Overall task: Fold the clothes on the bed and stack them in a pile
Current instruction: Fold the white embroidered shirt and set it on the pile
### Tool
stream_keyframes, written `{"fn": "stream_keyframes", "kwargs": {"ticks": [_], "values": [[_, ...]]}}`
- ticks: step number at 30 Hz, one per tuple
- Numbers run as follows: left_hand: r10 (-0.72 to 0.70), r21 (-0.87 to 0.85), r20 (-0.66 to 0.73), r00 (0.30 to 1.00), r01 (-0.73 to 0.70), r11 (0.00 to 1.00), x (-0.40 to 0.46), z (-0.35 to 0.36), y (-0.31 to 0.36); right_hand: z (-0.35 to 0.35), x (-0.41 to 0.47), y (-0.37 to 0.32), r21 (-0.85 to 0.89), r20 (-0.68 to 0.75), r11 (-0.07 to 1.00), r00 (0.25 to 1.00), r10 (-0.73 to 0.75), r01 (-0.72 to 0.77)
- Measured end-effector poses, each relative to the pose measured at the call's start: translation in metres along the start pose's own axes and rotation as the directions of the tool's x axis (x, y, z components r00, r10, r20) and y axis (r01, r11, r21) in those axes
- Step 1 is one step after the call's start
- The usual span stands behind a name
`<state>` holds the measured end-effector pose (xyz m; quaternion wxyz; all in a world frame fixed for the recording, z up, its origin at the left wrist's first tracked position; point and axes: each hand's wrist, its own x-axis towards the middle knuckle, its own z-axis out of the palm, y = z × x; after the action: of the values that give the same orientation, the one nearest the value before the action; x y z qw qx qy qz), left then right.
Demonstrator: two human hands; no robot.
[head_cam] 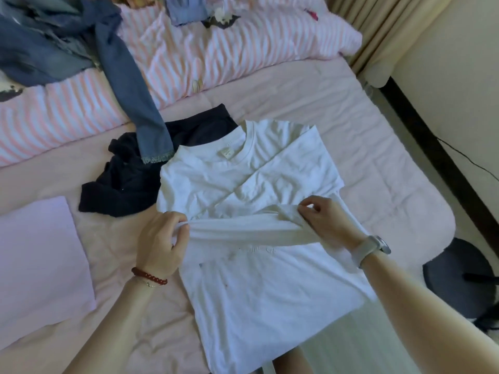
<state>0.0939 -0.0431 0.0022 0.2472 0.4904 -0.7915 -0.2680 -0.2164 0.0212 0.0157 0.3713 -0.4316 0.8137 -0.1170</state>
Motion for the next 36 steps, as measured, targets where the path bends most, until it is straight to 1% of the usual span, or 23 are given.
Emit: {"fn": "stream_keyframes", "kwargs": {"ticks": [1, 2, 3, 4, 5, 6, 7, 8, 11, 13, 15, 17, 18, 19, 21, 23, 24, 26, 29, 31, 33, 34, 36], "values": [[0.053, 0.055, -0.009, 0.999, -0.053, 0.997, 0.003, 0.001, 0.004, -0.013, 0.013, -0.004, -0.095, -0.016, 0.995, 0.999, -0.032, 0.031], [0.077, 0.1, 0.005, 0.997, -0.078, 0.992, 0.006, 0.003, 0.007, -0.023, 0.026, -0.007, -0.172, -0.069, 0.984, 0.996, -0.055, 0.042], [0.059, 0.135, 0.044, 0.997, -0.065, 0.989, 0.008, 0.006, 0.007, -0.032, 0.039, -0.009, -0.226, -0.154, 0.973, 0.985, -0.076, 0.04], [-0.015, 0.17, 0.108, 0.994, -0.004, 0.985, 0.012, 0.011, 0.006, -0.038, 0.05, -0.008, -0.249, -0.239, 0.968, 0.967, -0.093, 0.032], [-0.127, 0.212, 0.187, 0.974, 0.086, 0.974, 0.017, 0.017, 0.004, -0.041, 0.059, -0.006, -0.255, -0.299, 0.966, 0.948, -0.105, 0.027], [-0.236, 0.265, 0.256, 0.937, 0.167, 0.95, 0.023, 0.024, -0.001, -0.04, 0.065, -0.001, -0.255, -0.329, 0.967, 0.938, -0.111, 0.025], [-0.309, 0.32, 0.291, 0.905, 0.212, 0.923, 0.029, 0.032, -0.007, -0.037, 0.068, 0.006, -0.257, -0.326, 0.966, 0.939, -0.111, 0.025], [-0.34, 0.353, 0.309, 0.888, 0.225, 0.908, 0.035, 0.04, -0.014, -0.029, 0.068, 0.016, -0.269, -0.289, 0.963, 0.951, -0.111, 0.03], [-0.305, 0.329, 0.34, 0.89, 0.192, 0.925, 0.051, 0.06, -0.024, -0.001, 0.057, 0.053, -0.312, -0.097, 0.95, 0.994, -0.056, 0.023], [-0.302, 0.306, 0.381, 0.874, 0.189, 0.933, 0.059, 0.073, -0.028, 0.012, 0.054, 0.071, -0.322, -0.023, 0.947, 0.999, -0.022, 0.014], [-0.398, 0.37, 0.427, 0.812, 0.245, 0.896, 0.062, 0.082, -0.036, 0.017, 0.06, 0.081, -0.342, -0.04, 0.94, 0.999, -0.014, 0.0], [-0.541, 0.524, 0.452, 0.71, 0.279, 0.805, 0.059, 0.083, -0.045, 0.018, 0.072, 0.083, -0.382, -0.116, 0.924, 0.993, -0.011, -0.035], [-0.58, 0.589, 0.452, 0.678, 0.263, 0.765, 0.055, 0.081, -0.048, 0.017, 0.079, 0.081, -0.398, -0.158, 0.916, 0.987, -0.012, -0.053], [-0.586, 0.621, 0.442, 0.679, 0.24, 0.746, 0.053, 0.078, -0.051, 0.015, 0.085, 0.08, -0.396, -0.203, 0.916, 0.979, -0.016, -0.067], [-0.544, 0.573, 0.39, 0.743, 0.267, 0.775, 0.051, 0.068, -0.05, 0.007, 0.092, 0.077, -0.302, -0.298, 0.952, 0.954, -0.04, -0.055], [-0.494, 0.432, 0.336, 0.802, 0.335, 0.837, 0.05, 0.054, -0.047, -0.008, 0.093, 0.073, -0.063, -0.399, 0.998, 0.917, -0.026, 0.0], [-0.49, 0.357, 0.3, 0.819, 0.38, 0.853, 0.05, 0.046, -0.047, -0.016, 0.093, 0.071, 0.086, -0.432, 0.996, 0.902, 0.019, 0.02], [-0.5, 0.173, 0.216, 0.839, 0.471, 0.865, 0.049, 0.032, -0.044, -0.032, 0.09, 0.066, 0.326, -0.451, 0.945, 0.883, 0.131, 0.027], [-0.51, -0.054, 0.093, 0.855, 0.516, 0.855, 0.048, 0.012, -0.033, -0.045, 0.083, 0.051, 0.513, -0.447, 0.857, 0.868, 0.217, 0.05], [-0.491, -0.136, 0.078, 0.867, 0.498, 0.857, 0.047, -0.002, -0.025, -0.054, 0.077, 0.036, 0.548, -0.466, 0.833, 0.854, 0.233, 0.072], [-0.467, -0.122, 0.151, 0.871, 0.485, 0.866, 0.041, -0.017, -0.022, -0.067, 0.068, 0.023, 0.517, -0.498, 0.851, 0.84, 0.214, 0.09], [-0.456, -0.052, 0.2, 0.867, 0.474, 0.879, 0.037, -0.025, -0.024, -0.073, 0.064, 0.019, 0.479, -0.508, 0.872, 0.842, 0.182, 0.1], [-0.469, 0.148, 0.297, 0.831, 0.446, 0.883, 0.03, -0.038, -0.028, -0.086, 0.054, 0.013, 0.382, -0.497, 0.917, 0.861, 0.104, 0.11]]}}
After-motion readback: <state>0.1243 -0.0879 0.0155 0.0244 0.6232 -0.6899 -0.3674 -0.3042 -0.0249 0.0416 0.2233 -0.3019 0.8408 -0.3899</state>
